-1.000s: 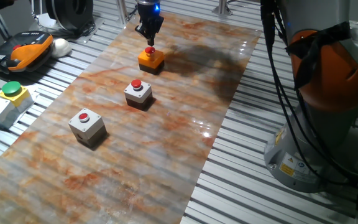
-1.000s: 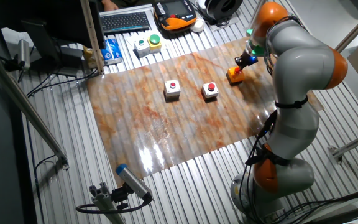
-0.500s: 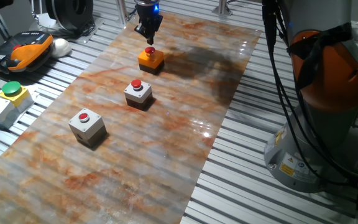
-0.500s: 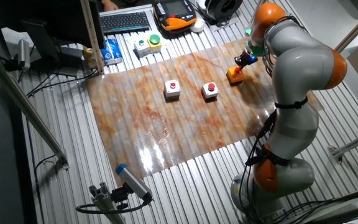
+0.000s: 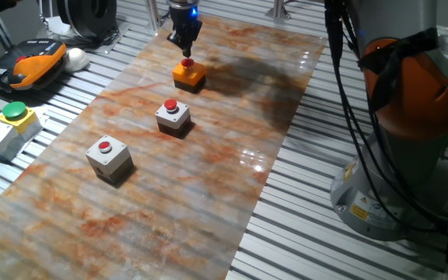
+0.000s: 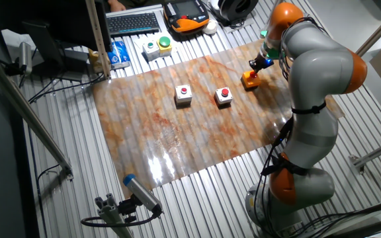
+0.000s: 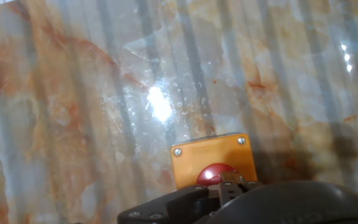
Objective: Press three buttons from left to right in sequence
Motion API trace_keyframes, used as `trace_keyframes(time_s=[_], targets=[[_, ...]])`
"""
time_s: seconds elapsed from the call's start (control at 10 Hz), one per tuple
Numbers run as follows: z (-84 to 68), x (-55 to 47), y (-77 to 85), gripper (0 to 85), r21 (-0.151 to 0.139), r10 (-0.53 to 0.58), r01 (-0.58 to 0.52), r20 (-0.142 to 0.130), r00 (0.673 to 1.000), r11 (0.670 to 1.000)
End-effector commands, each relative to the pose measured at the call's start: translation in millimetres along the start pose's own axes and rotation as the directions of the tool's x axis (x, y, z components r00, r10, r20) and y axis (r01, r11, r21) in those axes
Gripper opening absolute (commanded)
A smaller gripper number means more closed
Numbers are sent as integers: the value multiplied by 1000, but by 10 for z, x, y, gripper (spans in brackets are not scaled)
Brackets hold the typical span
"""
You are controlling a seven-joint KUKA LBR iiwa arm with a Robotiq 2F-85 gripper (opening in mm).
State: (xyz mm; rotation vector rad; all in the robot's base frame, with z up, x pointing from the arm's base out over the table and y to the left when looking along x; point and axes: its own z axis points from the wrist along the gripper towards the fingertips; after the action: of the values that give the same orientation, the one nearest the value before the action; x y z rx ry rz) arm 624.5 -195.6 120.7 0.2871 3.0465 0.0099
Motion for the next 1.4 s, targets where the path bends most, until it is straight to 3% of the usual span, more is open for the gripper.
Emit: trace_keyframes(time_s=[0.0, 1.3], targets=[[-1, 3, -1, 0, 0, 0, 0, 0, 1000, 1000], [135, 46, 52, 0, -8, -2, 2, 5, 1000, 1000]])
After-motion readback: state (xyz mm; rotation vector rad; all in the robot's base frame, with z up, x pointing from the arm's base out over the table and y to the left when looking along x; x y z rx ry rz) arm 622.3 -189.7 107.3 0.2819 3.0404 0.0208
